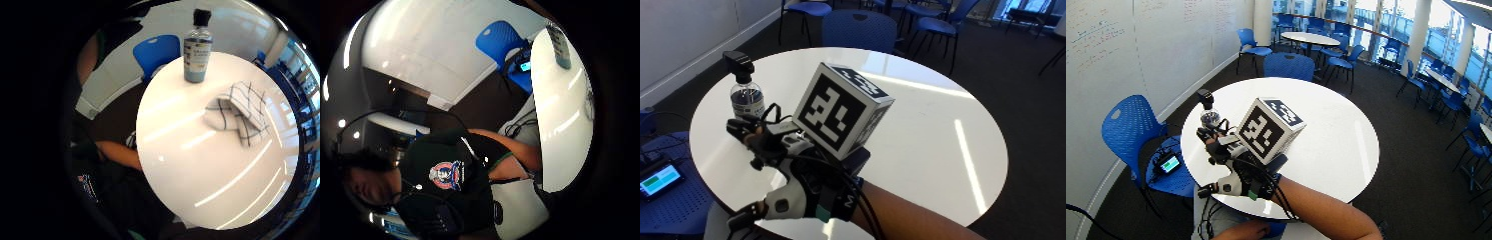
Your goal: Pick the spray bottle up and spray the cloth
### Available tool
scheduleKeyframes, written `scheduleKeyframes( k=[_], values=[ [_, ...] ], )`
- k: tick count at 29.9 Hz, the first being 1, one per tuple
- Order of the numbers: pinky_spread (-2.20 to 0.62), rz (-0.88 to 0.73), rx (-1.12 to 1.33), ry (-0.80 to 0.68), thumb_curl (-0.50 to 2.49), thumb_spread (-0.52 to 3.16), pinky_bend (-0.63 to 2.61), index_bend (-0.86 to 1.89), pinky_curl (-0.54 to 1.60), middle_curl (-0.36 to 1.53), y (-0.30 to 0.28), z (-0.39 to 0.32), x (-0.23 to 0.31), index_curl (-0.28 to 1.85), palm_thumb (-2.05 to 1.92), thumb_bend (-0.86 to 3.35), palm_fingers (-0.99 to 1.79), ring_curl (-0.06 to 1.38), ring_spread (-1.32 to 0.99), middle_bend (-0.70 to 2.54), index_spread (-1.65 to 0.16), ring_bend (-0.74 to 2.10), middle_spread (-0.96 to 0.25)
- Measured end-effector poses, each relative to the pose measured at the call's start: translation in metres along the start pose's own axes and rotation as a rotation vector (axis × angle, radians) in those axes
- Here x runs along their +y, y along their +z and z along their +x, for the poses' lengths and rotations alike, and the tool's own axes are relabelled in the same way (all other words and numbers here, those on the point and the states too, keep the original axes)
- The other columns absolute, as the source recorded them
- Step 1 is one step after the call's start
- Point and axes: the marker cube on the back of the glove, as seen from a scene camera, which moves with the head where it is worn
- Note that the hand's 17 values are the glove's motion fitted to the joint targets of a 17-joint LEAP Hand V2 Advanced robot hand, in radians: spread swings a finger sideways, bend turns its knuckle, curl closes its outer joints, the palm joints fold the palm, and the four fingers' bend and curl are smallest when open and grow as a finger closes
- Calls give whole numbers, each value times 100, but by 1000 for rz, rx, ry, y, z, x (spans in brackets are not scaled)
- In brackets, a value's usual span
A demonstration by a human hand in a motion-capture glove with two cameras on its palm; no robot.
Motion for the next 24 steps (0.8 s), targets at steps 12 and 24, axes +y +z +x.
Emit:
scheduleKeyframes(
  k=[12,24],
  values=[
    [21,-164,44,-44,34,96,26,15,35,34,22,-27,39,26,43,-3,29,31,-1,19,-41,33,-6],
    [22,-196,81,-28,32,101,25,15,34,34,31,-25,47,26,44,-2,30,30,0,20,-42,32,-5]
  ],
)
